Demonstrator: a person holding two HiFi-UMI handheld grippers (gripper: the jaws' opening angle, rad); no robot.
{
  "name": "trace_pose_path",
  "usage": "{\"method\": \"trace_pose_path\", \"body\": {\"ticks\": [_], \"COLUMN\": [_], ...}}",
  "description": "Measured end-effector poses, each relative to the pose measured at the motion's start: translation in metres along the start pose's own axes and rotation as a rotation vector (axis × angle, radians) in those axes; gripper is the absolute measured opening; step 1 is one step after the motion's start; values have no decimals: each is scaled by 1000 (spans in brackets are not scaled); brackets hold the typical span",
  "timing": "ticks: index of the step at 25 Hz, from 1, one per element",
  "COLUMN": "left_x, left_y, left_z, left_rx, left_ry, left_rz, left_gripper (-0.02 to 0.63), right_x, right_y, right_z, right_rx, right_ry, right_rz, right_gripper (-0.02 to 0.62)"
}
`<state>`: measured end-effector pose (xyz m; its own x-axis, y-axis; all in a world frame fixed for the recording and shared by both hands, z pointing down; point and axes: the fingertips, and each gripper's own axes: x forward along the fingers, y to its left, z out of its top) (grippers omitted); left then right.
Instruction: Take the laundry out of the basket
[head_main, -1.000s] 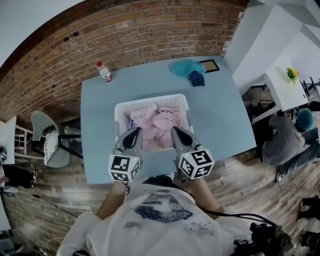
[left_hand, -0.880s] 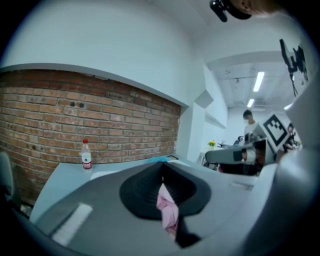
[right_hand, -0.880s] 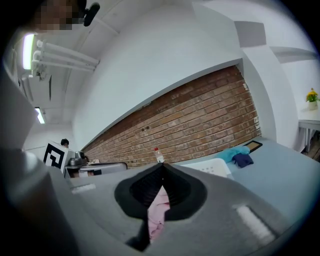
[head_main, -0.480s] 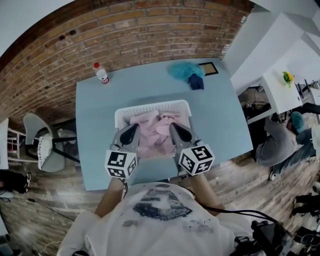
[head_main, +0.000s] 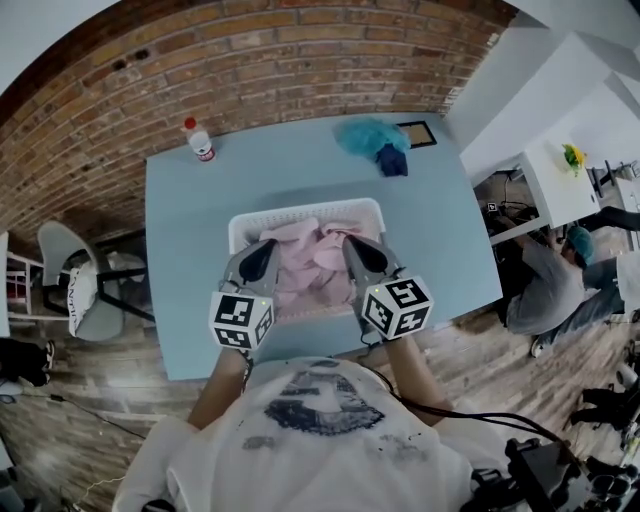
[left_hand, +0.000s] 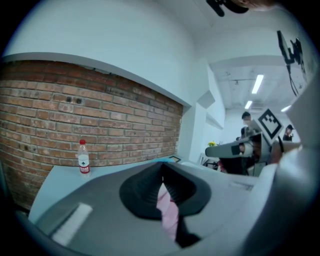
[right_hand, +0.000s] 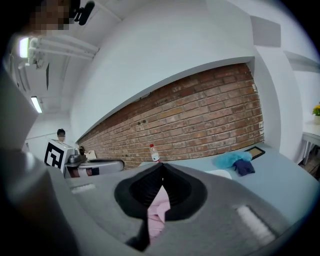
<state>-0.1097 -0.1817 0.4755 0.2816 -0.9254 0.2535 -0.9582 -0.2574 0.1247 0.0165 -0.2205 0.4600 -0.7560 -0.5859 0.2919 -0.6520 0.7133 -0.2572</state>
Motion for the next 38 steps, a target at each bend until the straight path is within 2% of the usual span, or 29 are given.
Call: {"method": "trace_pose_path", "body": {"ticks": [4,5,6,8,12,20,24,25,28,33,38], "left_x": [4,5,5,7,11,19,22,23,25,28,31], "left_y": [1,1,2,2,3,8,9,10,12,17,20], "left_z": [-2,-2,-2,-3,-6,-13,-12,-12,-13,-13,-16], "left_rx": [-3,-4,-4,-7,-9,-19,-21,-21,-22,-24,-28], "left_ry": [7,8,9,12,26,47,48,49,54,63,71], "left_rz": [-2,-2,-1,-1,0,6,8,9,13,22,22], "left_gripper": [-9,-9,-9,-9,-9,-9,-9,-9,-9,-9,-9], "right_x": [7,9,11,15,22,36,40,41,45,55,63], "right_y": [-1,0,1,2,4,20,22,22,21,19,21], "right_z": [-7,-8,-11,-16,-21,-32,-33,-34,-42,-60,-90], "right_rx": [-24,-31,-40,-62,-101,-181,-205,-213,-251,-354,-484], "right_ry": [52,67,84,122,170,229,242,250,282,375,525], "right_rz": [22,32,46,72,114,250,285,291,306,365,447], "right_gripper": [1,23,83,89,166,400,462,495,521,522,522]}}
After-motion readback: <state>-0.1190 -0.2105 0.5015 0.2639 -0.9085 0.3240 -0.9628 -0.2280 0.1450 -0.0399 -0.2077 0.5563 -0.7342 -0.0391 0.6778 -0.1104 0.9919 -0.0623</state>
